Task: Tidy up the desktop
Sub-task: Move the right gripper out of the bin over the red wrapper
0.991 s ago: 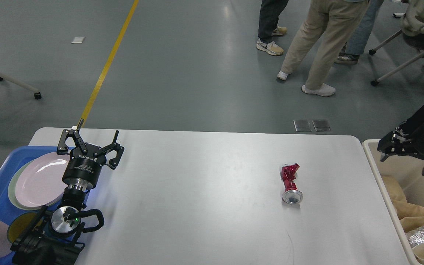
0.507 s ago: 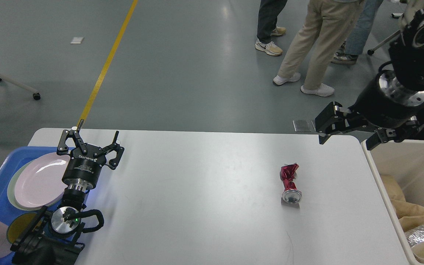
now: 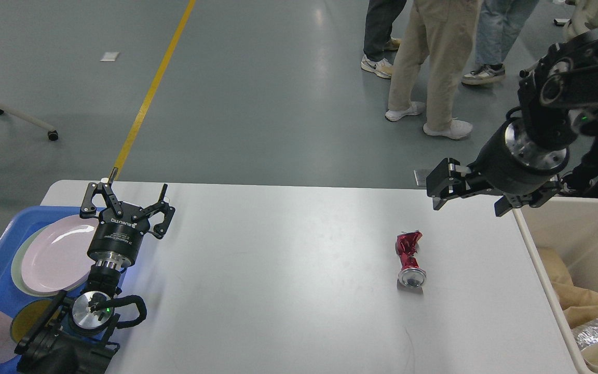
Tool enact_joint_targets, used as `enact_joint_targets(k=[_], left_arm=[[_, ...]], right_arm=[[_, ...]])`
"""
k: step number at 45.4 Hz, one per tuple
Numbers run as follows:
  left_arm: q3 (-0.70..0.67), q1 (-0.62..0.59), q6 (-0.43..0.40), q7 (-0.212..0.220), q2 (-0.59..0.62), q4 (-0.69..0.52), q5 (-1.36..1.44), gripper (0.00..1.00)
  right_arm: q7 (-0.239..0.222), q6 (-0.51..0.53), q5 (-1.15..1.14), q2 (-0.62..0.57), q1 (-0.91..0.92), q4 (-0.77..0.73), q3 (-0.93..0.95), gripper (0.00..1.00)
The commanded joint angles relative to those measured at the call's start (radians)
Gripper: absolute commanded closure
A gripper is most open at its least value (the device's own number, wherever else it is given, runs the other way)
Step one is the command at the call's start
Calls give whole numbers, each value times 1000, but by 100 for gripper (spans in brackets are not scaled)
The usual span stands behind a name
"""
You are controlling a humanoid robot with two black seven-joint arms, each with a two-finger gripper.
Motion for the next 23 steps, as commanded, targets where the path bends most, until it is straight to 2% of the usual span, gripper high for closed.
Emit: enact_joint_targets(k=[1,23], left_arm=[[0,0,0,0,0,0,0,3],[1,0,0,2,0,0,0,3]], right_arm=[[0,-113,-3,26,-155,-81,28,2],[-1,-139,-4,225,-805,-744,137,2]])
